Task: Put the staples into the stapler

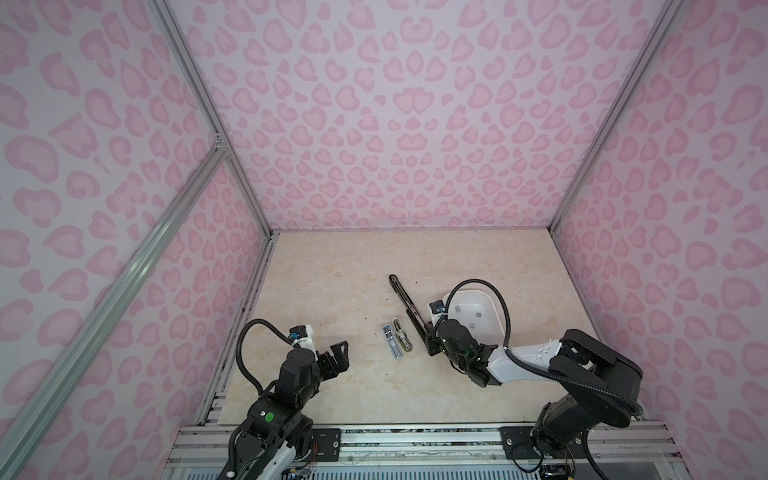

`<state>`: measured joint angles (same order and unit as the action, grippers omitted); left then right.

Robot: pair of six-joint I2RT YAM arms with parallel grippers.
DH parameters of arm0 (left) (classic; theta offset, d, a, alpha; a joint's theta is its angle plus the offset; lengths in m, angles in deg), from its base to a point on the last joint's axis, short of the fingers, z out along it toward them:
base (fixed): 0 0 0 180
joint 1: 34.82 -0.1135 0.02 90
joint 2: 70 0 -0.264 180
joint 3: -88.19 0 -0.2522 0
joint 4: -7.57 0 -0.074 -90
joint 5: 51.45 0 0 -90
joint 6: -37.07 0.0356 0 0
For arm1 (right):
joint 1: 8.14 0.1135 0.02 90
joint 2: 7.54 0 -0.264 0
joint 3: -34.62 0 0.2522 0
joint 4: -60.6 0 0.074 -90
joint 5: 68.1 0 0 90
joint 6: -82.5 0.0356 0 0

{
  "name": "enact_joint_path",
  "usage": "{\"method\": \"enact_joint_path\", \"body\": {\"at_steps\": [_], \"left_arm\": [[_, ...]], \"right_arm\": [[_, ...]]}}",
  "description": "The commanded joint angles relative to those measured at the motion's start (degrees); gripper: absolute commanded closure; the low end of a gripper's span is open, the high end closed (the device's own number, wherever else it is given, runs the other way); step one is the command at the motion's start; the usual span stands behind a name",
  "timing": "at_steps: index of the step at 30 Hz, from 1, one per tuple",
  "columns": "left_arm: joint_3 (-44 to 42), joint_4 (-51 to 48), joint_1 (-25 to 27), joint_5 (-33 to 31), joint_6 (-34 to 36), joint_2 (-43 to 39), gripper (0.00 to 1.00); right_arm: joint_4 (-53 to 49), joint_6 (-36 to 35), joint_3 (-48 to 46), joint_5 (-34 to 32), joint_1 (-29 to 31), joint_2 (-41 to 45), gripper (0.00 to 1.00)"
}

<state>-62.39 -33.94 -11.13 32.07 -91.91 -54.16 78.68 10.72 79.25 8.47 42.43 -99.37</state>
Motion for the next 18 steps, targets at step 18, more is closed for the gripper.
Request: {"method": "enact_joint_path", "body": {"at_steps": [18], "left_arm": [[-0.14, 0.28, -0.04, -0.46, -0.04, -0.11, 0.02]], "right_arm": [[-0.34, 1.78, -0.7, 0.6, 0.24, -0.18, 0.91]]}}
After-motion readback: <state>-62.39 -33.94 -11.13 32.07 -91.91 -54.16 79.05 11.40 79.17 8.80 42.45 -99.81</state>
